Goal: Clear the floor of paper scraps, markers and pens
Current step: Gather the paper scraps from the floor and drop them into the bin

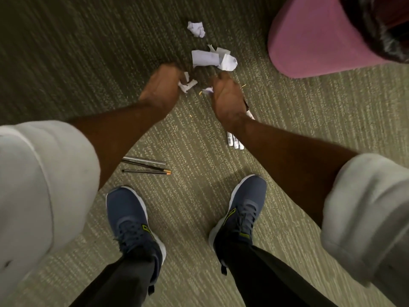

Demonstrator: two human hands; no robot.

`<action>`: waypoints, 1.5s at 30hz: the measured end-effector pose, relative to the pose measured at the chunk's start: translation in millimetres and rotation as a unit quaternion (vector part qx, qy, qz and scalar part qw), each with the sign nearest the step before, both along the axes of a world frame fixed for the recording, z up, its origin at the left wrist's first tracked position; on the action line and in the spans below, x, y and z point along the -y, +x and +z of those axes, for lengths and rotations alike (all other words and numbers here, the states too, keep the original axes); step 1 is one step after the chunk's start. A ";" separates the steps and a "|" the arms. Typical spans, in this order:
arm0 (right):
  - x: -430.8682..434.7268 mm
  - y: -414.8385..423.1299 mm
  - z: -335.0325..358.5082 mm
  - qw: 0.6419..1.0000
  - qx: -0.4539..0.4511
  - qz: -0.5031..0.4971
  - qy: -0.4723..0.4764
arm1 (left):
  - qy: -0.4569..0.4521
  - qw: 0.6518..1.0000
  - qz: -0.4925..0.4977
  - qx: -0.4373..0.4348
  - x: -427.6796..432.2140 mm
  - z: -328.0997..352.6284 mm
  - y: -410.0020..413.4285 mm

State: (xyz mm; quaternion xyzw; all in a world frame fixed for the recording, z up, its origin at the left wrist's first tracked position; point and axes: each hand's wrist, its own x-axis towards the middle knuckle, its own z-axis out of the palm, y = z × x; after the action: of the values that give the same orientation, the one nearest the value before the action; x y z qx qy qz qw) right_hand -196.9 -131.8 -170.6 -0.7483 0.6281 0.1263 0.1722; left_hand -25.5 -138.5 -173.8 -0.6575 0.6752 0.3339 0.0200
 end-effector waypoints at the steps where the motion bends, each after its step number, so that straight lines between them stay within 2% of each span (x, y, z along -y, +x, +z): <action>1: -1.5 1.4 9.7 1.000 0.011 -0.011 0.000 | -0.006 0.999 0.027 -0.022 -4.7 9.1 5.9; 5: -6.2 0.7 54.6 0.999 0.025 -0.025 -0.012 | -0.026 0.994 0.088 -0.058 -25.4 58.0 22.3; 11: -3.8 -18.9 132.3 0.992 0.103 -0.066 -0.009 | 0.000 0.991 0.115 -0.065 -25.1 127.6 16.6; 22: 38.1 -87.3 256.4 0.977 0.138 -0.135 -0.090 | -0.021 0.979 0.130 -0.156 40.3 247.6 -86.3; 30: 59.1 -159.8 282.9 0.974 0.105 -0.177 -0.093 | 0.004 0.969 0.156 -0.192 74.8 273.7 -175.3; 34: 69.2 -188.6 288.4 0.968 0.127 -0.200 -0.088 | -0.022 0.978 0.124 -0.167 92.0 284.7 -216.4; 37: 73.6 -202.8 289.5 0.958 0.145 -0.225 -0.099 | -0.032 0.977 0.136 -0.163 105.2 288.4 -242.1; 45: 84.6 -232.1 293.1 0.947 0.191 -0.235 -0.103 | -0.020 0.974 0.107 -0.197 130.2 292.9 -284.6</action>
State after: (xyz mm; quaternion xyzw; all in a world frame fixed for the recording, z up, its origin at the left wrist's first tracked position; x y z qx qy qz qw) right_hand -429.0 -216.4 122.5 -0.6032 0.7512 -0.1283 0.2354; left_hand -310.1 -268.7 119.1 -0.6473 0.5981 0.4435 -0.1630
